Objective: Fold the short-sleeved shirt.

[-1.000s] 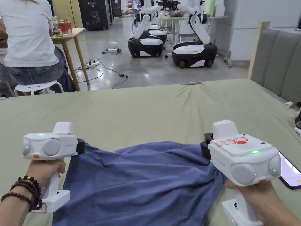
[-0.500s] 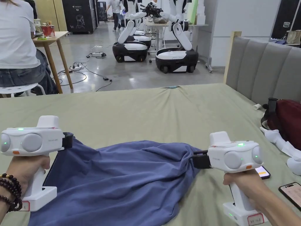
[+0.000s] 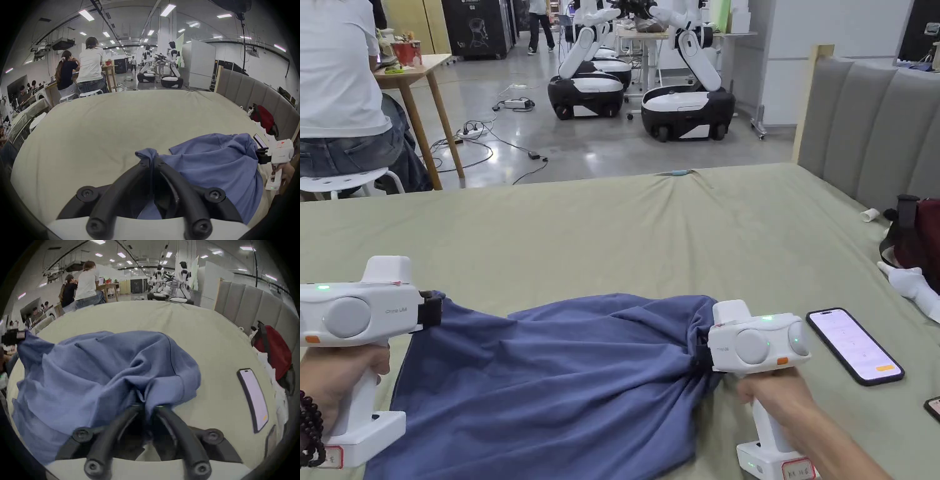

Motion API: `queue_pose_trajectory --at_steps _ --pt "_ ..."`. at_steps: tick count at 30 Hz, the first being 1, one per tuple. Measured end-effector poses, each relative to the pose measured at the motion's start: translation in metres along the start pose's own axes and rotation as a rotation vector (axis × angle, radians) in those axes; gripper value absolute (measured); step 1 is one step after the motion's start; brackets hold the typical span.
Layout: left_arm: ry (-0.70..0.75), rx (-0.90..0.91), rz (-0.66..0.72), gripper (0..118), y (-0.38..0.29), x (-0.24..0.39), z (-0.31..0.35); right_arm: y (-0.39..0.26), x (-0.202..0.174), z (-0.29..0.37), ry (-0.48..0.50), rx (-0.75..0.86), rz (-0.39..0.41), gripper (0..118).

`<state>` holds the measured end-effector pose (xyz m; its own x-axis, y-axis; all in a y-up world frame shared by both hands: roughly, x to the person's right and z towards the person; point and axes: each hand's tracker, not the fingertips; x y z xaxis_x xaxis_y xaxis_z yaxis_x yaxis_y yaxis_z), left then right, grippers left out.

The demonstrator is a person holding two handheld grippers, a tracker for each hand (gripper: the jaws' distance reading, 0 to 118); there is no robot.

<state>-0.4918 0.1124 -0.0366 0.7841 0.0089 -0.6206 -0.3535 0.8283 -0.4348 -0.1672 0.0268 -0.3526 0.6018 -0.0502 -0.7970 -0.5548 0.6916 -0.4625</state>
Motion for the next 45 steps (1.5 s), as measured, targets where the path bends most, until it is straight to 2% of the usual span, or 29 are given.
queue_pose_trajectory --at_steps 6,9,12,19,24,28,33,36,41,45 --pt "0.012 0.031 0.008 2 0.005 -0.001 0.013 -0.001 0.002 0.027 -0.036 0.080 -0.006 7" --pt "-0.005 0.076 0.027 2 0.016 -0.004 0.028 0.014 0.003 0.062 -0.008 0.192 -0.024 7" --pt "-0.007 0.117 0.013 2 0.030 -0.004 0.047 0.038 -0.004 0.099 0.008 0.305 0.001 7" --pt "0.031 0.280 0.093 2 0.075 -0.024 0.098 0.112 -0.034 0.147 -0.064 0.504 0.085 7" --pt "0.067 0.367 0.121 2 0.116 -0.044 0.134 0.179 -0.041 0.175 -0.085 0.564 0.064 7" --pt "0.092 0.439 0.134 2 0.149 -0.055 0.156 0.230 -0.035 0.180 -0.140 0.578 0.028 7" --pt "0.133 0.519 0.099 2 0.201 -0.058 0.164 0.286 -0.038 0.185 -0.150 0.630 0.020 7" --pt "0.174 0.536 0.065 2 0.228 -0.056 0.154 0.311 -0.040 0.181 -0.116 0.658 -0.012 7" --pt "0.213 0.547 0.078 2 0.248 -0.058 0.129 0.337 -0.047 0.163 -0.133 0.660 0.018 7" --pt "0.242 0.540 0.079 2 0.258 -0.062 0.111 0.352 -0.042 0.142 -0.132 0.652 -0.016 7"
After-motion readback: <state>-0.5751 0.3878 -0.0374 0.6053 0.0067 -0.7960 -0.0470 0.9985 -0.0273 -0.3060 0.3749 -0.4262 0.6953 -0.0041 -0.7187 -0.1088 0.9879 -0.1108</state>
